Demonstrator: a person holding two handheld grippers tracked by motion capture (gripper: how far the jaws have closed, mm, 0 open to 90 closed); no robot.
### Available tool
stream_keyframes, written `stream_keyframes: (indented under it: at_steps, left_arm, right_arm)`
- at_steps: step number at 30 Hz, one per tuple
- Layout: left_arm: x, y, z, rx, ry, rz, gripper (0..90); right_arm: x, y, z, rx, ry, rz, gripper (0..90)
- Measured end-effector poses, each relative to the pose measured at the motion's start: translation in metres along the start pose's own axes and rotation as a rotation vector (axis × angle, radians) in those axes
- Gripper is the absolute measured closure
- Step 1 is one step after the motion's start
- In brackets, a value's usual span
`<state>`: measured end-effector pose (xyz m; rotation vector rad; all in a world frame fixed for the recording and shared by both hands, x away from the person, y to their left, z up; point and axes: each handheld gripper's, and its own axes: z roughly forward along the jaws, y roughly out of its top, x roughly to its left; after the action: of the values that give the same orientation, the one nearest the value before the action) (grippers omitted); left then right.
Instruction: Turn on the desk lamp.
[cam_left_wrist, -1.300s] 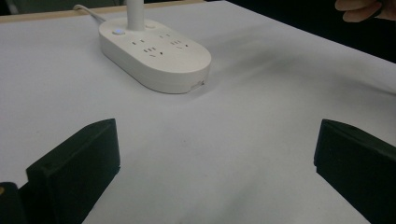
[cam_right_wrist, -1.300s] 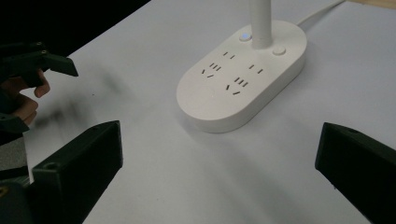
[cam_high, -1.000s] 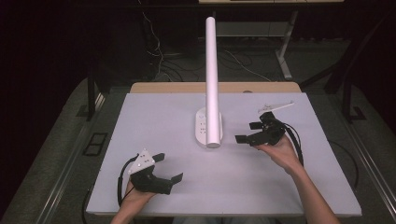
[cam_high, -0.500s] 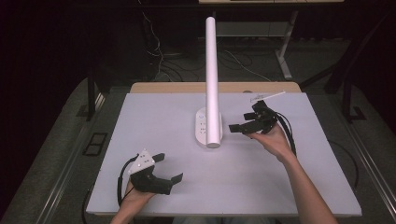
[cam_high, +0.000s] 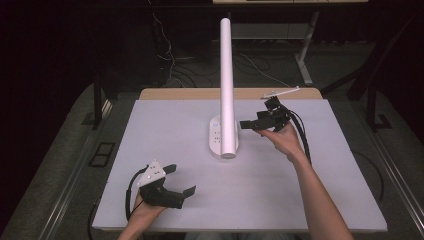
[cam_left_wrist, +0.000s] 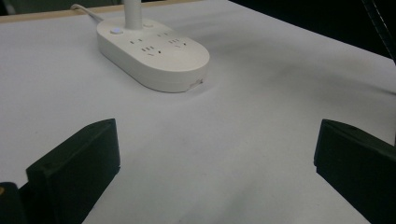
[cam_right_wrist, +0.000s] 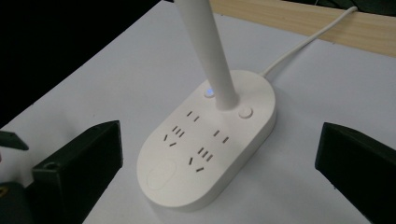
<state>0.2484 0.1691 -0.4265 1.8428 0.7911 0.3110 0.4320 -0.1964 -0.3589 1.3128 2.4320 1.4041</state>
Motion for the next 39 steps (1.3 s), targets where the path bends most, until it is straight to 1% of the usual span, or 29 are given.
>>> stream_keyframes:
  at_steps: [7,10,12,13,15,16,20,21,22,25,28,31,33,34,39]
  left_arm:
    - [0.000,0.000,0.000,-0.001,0.001,0.002,0.0]
    - [0.000,0.000,-0.001,-0.005,-0.001,-0.001,0.0]
    - [0.000,0.000,-0.001,-0.005,-0.001,0.002,0.0]
    - [0.000,0.000,-0.001,-0.005,-0.001,0.002,0.0]
    - [0.000,0.000,-0.001,-0.004,-0.002,0.002,0.0]
    - [0.000,0.000,-0.001,-0.005,-0.003,0.003,0.0]
    - [0.000,0.000,-0.001,-0.005,-0.003,0.003,0.0]
    - [0.000,0.000,-0.001,-0.006,-0.003,0.003,0.0]
    - [0.000,0.000,-0.001,-0.007,-0.004,0.003,0.0]
    - [0.000,0.000,-0.002,-0.006,-0.004,0.004,0.0]
    - [0.000,0.000,-0.002,-0.004,-0.005,0.005,0.0]
    - [0.000,0.000,-0.002,-0.003,-0.006,0.005,0.0]
    - [0.000,0.000,-0.001,-0.004,-0.007,0.003,0.0]
    - [0.000,0.000,-0.001,-0.004,-0.008,0.003,0.0]
    - [0.000,0.000,-0.001,-0.004,-0.009,0.003,0.0]
  right_arm:
    - [-0.009,0.004,0.017,-0.006,0.003,0.043,0.1]
    - [-0.012,0.004,0.023,-0.009,0.002,0.045,0.2]
    - [-0.014,0.004,0.027,-0.013,-0.020,0.047,0.5]
    - [-0.014,0.005,0.028,-0.013,-0.025,0.050,4.1]
    - [-0.015,0.004,0.029,-0.020,-0.025,0.050,4.7]
    - [-0.017,0.005,0.032,-0.023,-0.028,0.054,5.9]
    - [-0.019,0.005,0.041,-0.007,-0.039,0.058,6.2]
    - [-0.020,0.006,0.043,0.000,-0.043,0.056,8.0]
    - [-0.020,0.006,0.045,0.010,-0.040,0.059,13.8]
    - [-0.022,0.008,0.050,0.016,-0.040,0.063,15.0]
    - [-0.024,0.009,0.055,0.016,-0.044,0.061,21.3]
    - [-0.025,0.010,0.060,0.022,-0.043,0.064,25.0]
    - [-0.026,0.010,0.063,0.019,-0.047,0.052,30.9]
    - [-0.025,0.010,0.065,0.019,-0.047,0.058,33.4]
    - [-0.025,0.011,0.072,0.018,-0.055,0.057,45.0]
